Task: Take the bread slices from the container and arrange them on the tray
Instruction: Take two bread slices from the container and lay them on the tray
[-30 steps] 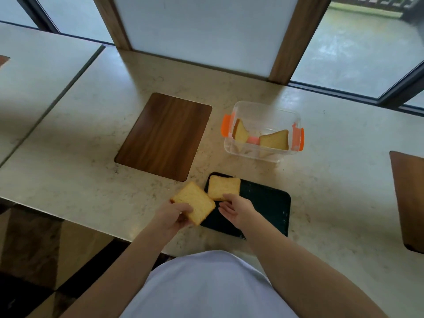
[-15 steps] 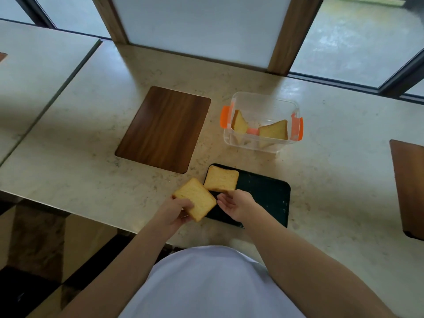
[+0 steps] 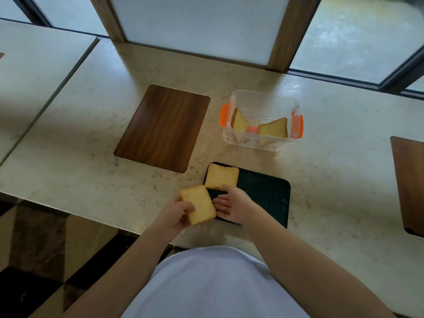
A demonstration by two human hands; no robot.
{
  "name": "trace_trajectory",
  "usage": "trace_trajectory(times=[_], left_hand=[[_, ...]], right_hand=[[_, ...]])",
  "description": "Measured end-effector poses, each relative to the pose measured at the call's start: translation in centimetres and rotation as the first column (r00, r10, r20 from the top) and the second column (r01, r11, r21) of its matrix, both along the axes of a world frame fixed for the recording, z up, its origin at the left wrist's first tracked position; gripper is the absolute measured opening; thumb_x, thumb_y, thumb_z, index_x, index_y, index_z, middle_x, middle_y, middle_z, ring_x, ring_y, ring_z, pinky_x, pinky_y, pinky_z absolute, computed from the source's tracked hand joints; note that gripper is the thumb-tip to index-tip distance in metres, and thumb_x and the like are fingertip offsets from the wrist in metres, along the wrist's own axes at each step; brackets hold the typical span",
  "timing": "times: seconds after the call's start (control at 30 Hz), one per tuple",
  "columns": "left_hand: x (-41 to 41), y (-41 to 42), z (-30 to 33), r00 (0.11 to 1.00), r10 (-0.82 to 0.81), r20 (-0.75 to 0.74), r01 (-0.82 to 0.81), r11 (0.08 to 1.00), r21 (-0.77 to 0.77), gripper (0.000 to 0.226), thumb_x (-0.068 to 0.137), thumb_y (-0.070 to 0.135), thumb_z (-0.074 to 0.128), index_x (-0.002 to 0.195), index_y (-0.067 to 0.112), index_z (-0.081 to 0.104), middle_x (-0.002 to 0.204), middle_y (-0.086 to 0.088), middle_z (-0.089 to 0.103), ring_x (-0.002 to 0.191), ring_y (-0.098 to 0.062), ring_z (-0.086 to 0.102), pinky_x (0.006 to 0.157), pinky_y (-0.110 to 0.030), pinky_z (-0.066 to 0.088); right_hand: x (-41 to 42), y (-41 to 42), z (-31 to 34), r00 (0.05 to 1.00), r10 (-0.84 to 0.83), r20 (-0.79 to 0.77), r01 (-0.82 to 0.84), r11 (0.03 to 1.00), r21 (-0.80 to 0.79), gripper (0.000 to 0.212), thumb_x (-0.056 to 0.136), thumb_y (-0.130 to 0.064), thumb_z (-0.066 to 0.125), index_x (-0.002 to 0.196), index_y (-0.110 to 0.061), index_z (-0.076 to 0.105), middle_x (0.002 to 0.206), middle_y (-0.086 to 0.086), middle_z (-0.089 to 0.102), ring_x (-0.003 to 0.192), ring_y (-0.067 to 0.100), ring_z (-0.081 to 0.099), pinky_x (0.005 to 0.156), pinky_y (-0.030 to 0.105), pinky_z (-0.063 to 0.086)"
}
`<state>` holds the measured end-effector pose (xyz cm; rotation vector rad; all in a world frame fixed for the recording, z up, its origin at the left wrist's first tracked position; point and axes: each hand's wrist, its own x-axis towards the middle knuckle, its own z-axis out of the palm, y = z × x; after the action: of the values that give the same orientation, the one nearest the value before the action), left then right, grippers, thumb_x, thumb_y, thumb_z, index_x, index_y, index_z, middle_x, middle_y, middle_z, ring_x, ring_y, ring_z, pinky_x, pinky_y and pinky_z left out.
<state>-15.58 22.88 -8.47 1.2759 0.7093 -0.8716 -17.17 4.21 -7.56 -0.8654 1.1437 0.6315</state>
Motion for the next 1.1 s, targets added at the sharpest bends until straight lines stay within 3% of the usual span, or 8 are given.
trace_trajectory(times=[0.13, 0.43, 0.53, 0.63, 0.7, 0.8, 0.87, 1.1], left_hand=[[-0.1, -0.8, 0.2, 0.998, -0.066, 0.023, 0.067, 0.997, -0.036, 0.053, 0.080, -0.007, 0.061, 0.129, 0.010, 0.049, 0.119, -0.016, 0.060, 0.105, -0.036, 0.061, 0.071, -0.045, 0.057], [0.7, -2.7, 2.8, 0.811, -0.569, 0.139, 0.568, 0.822, 0.049, 0.027, 0.089, 0.021, 0.060, 0.115, 0.019, 0.059, 0.116, -0.009, 0.066, 0.103, -0.027, 0.065, 0.089, -0.045, 0.055], [1.5, -3.3, 2.8, 0.844, -0.515, 0.148, 0.517, 0.855, 0.026, 0.022, 0.090, 0.020, 0.063, 0.111, 0.015, 0.062, 0.115, -0.013, 0.066, 0.103, -0.028, 0.065, 0.083, -0.043, 0.057], [2.1, -3.3, 2.0, 0.954, -0.283, 0.103, 0.290, 0.955, -0.064, 0.031, 0.090, 0.014, 0.064, 0.118, 0.004, 0.059, 0.118, -0.018, 0.063, 0.103, -0.031, 0.064, 0.069, -0.038, 0.058], [1.9, -3.2, 1.1, 0.976, -0.197, 0.088, 0.196, 0.980, 0.016, 0.031, 0.091, 0.008, 0.062, 0.119, -0.001, 0.056, 0.119, -0.021, 0.062, 0.100, -0.029, 0.063, 0.066, -0.034, 0.056], [1.2, -2.9, -0.5, 0.958, -0.256, 0.131, 0.220, 0.946, 0.238, 0.020, 0.092, 0.006, 0.059, 0.111, -0.001, 0.057, 0.117, -0.024, 0.060, 0.096, -0.029, 0.062, 0.067, -0.032, 0.053], [1.0, -3.0, -1.0, 0.923, -0.346, 0.167, 0.279, 0.902, 0.329, 0.013, 0.092, 0.009, 0.060, 0.104, 0.005, 0.060, 0.115, -0.021, 0.060, 0.100, -0.030, 0.061, 0.068, -0.033, 0.054], [1.1, -3.5, -0.7, 0.858, -0.503, 0.100, 0.422, 0.803, 0.422, 0.018, 0.089, 0.020, 0.059, 0.101, 0.008, 0.066, 0.101, -0.015, 0.066, 0.082, -0.022, 0.065, 0.077, -0.037, 0.055]], right_hand=[[-1.7, 0.0, -0.3, 0.952, 0.300, 0.059, -0.281, 0.936, -0.213, 0.023, 0.084, -0.031, 0.068, 0.103, -0.017, 0.068, 0.102, 0.002, 0.072, 0.095, 0.020, 0.066, 0.079, 0.038, 0.051], [-3.2, -4.0, 0.7, 0.891, 0.344, 0.295, -0.286, 0.932, -0.224, 0.032, 0.080, -0.030, 0.076, 0.111, -0.029, 0.069, 0.114, 0.006, 0.070, 0.105, 0.023, 0.066, 0.091, 0.042, 0.056], [-3.3, -4.8, 1.2, 0.892, 0.343, 0.293, -0.286, 0.932, -0.221, 0.029, 0.082, -0.024, 0.075, 0.110, -0.017, 0.069, 0.116, 0.013, 0.068, 0.108, 0.029, 0.065, 0.092, 0.043, 0.056], [-3.9, -4.8, 1.1, 0.936, 0.208, 0.282, -0.169, 0.973, -0.158, 0.024, 0.089, -0.016, 0.068, 0.110, -0.005, 0.065, 0.100, 0.015, 0.070, 0.087, 0.025, 0.070, 0.074, 0.032, 0.058], [-4.6, -4.3, 0.4, 0.960, 0.144, 0.241, -0.120, 0.987, -0.111, 0.007, 0.090, -0.009, 0.063, 0.091, -0.002, 0.060, 0.073, 0.011, 0.064, 0.063, 0.020, 0.064, 0.063, 0.030, 0.052], [-5.5, -3.3, -0.8, 0.978, 0.104, 0.181, -0.086, 0.991, -0.104, 0.014, 0.090, -0.006, 0.061, 0.079, -0.009, 0.053, 0.050, 0.000, 0.050, 0.042, 0.012, 0.051, 0.051, 0.028, 0.045], [-5.8, -2.8, -1.0, 0.986, 0.087, 0.144, -0.065, 0.987, -0.149, 0.006, 0.087, -0.005, 0.062, 0.092, -0.005, 0.058, 0.057, 0.002, 0.056, 0.044, 0.011, 0.059, 0.050, 0.028, 0.051], [-5.0, -2.3, -1.1, 0.989, 0.124, 0.084, -0.096, 0.956, -0.278, 0.039, 0.082, -0.003, 0.058, 0.116, 0.010, 0.045, 0.084, 0.012, 0.047, 0.075, 0.024, 0.052, 0.059, 0.031, 0.051]])
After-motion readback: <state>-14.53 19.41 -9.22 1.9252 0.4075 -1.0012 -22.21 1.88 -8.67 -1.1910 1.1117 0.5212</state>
